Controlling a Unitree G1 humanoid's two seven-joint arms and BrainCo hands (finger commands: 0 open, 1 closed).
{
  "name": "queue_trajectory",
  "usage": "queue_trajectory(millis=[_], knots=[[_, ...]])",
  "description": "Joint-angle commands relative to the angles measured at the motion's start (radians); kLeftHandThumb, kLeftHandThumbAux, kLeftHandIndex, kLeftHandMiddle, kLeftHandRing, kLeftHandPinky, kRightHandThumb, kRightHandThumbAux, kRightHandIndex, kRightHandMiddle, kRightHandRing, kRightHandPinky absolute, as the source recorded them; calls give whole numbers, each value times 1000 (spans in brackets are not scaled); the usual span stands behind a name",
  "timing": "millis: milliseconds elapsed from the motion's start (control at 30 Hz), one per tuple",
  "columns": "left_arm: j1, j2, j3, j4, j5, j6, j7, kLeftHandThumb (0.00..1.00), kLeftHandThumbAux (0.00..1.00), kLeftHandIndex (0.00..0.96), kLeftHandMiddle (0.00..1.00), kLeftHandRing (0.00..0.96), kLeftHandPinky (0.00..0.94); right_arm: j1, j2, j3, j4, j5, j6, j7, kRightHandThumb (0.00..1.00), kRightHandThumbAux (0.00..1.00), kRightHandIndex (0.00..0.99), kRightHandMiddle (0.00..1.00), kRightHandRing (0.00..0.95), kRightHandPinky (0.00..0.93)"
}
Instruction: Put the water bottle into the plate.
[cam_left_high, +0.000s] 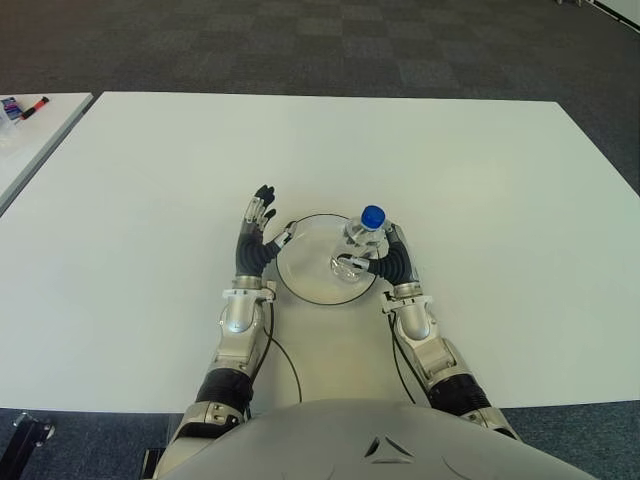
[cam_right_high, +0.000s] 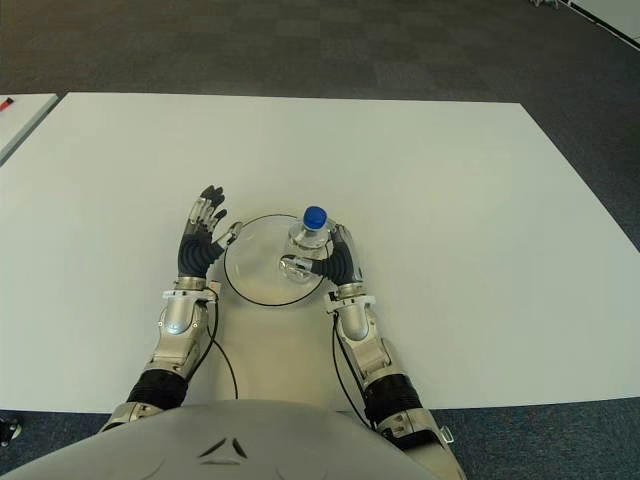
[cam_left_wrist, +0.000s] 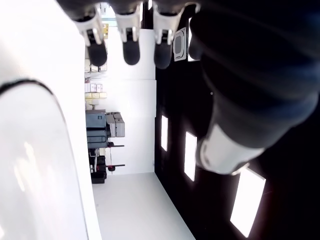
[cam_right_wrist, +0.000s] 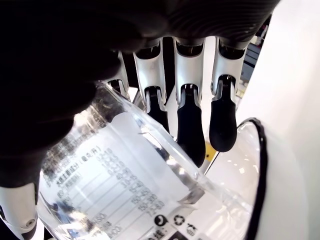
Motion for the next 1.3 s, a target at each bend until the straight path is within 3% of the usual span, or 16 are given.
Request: queue_trajectory(millis=[33,333,1300], knots=[[15,-29,-14,-11,22,10,23,281,809,67,96,86,115,2,-2,-11,14,32,58,37,841,678,387,568,641,648],[18,-30,-23,-20,22,12,28,284,810,71,94,84,117,4,-1,-18,7,68,111,81,841,679,386,562,619,616],[34,-33,-48,-59,22,35,49,276,812,77,103,93,134,-17,-22,-21,68,82,106,97,838,679,389,525,549,510]])
